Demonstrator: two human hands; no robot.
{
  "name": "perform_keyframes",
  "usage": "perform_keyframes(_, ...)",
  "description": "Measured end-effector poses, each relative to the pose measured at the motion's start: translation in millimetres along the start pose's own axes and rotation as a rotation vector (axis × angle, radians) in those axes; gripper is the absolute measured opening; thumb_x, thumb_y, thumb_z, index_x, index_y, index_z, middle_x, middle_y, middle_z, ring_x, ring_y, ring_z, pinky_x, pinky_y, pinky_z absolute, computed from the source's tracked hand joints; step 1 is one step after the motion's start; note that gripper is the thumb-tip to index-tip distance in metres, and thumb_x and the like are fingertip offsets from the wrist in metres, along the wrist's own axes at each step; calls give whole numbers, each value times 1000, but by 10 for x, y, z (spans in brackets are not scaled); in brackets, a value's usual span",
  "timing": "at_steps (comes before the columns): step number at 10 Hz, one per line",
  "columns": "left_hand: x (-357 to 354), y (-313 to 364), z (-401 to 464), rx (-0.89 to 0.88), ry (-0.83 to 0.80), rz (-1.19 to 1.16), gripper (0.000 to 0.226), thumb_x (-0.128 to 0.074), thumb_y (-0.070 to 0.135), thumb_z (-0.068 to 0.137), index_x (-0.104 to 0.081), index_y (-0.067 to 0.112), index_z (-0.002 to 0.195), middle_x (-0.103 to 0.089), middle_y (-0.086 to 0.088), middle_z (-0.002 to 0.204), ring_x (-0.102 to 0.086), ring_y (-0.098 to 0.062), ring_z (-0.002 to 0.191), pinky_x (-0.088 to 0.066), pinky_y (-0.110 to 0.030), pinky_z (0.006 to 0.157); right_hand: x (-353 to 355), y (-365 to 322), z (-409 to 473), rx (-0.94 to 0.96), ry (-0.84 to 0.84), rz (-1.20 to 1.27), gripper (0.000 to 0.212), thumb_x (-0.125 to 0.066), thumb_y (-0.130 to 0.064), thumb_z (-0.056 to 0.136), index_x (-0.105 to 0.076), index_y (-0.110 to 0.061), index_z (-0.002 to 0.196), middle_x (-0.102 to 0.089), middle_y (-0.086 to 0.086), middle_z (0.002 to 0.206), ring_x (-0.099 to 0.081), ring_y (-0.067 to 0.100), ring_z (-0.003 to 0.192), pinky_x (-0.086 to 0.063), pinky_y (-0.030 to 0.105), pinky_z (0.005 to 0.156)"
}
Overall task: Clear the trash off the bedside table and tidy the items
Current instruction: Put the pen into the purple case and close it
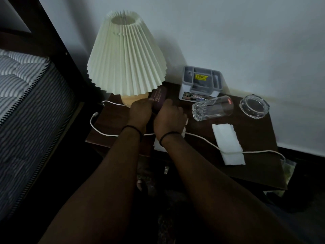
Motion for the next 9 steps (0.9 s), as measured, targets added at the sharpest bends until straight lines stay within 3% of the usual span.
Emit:
perform_keyframes(1, 2, -84, 43, 88, 44, -244, 34, -53, 22, 96, -66, 3, 121, -67, -21, 122, -65, -33, 108, -52, -48, 98, -50, 38, 28, 1, -3, -13, 20, -42, -17, 97, -56, -14, 111, -68, 10, 110, -55, 32, 113, -38, 44, 90)
perform_keyframes(2, 2, -71, 41, 69, 92, -132, 29, -54, 23, 94, -71, 4, 109, -71, -18, 113, -65, -36, 108, -54, -41, 91, -83, 107, 64, -4, -11, -48, 21, -41, -16, 98, -59, -16, 109, -68, 9, 111, -55, 32, 114, -38, 42, 92)
perform_keyframes(3, 55, -83, 34, 53, 167, -59, 22, -55, 19, 92, -70, 4, 86, -71, -16, 97, -65, -32, 95, -42, -26, 72, -95, 102, 86, 21, -22, -57, 21, -42, -14, 97, -62, -17, 105, -68, 7, 111, -54, 31, 114, -37, 41, 93)
perform_keyframes(5, 208, -47, -4, 17, 311, 86, 29, -54, 14, 89, -58, 6, 62, -57, -6, 65, -52, -21, 66, -35, -28, 65, -56, 83, 103, 45, -25, -4, 19, -47, -21, 93, -61, -16, 105, -67, 8, 111, -53, 33, 113, -38, 42, 89)
perform_keyframes(6, 241, -21, -29, -9, 337, 56, 30, -53, 10, 91, -64, 0, 65, -65, -15, 73, -55, -22, 72, -35, -27, 65, -55, 23, 88, 86, -8, -9, 20, -46, -18, 94, -63, -15, 103, -68, 9, 108, -56, 33, 109, -41, 40, 85)
perform_keyframes(7, 155, 27, -3, -58, 245, 49, 26, -50, 8, 94, -64, 5, 72, -69, -19, 88, -56, -23, 79, -33, -23, 68, -83, 26, 118, 88, -8, -6, 20, -46, -18, 95, -65, -15, 101, -69, 9, 105, -57, 32, 106, -43, 39, 83)
perform_keyframes(8, 39, 13, 46, -28, 136, -136, 19, -51, 5, 94, -70, 3, 90, -68, -14, 88, -61, -30, 87, -46, -33, 79, -83, 52, 164, 76, 10, 2, 21, -46, -15, 94, -66, -15, 100, -69, 8, 105, -57, 32, 105, -43, 38, 81)
perform_keyframes(9, -58, 10, 78, -9, 63, -219, 21, -49, 0, 93, -63, -12, 101, -65, -32, 98, -60, -33, 84, -50, -43, 77, -88, 64, 207, 75, 13, 14, 21, -44, -13, 94, -65, -14, 98, -68, 8, 106, -56, 33, 106, -45, 40, 82)
Point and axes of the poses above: each hand's wrist, its own z-axis towards the middle knuckle, its own x-axis out of the back of the hand, y = z × x, the point moved 10 cm from there along z, towards the middle knuckle
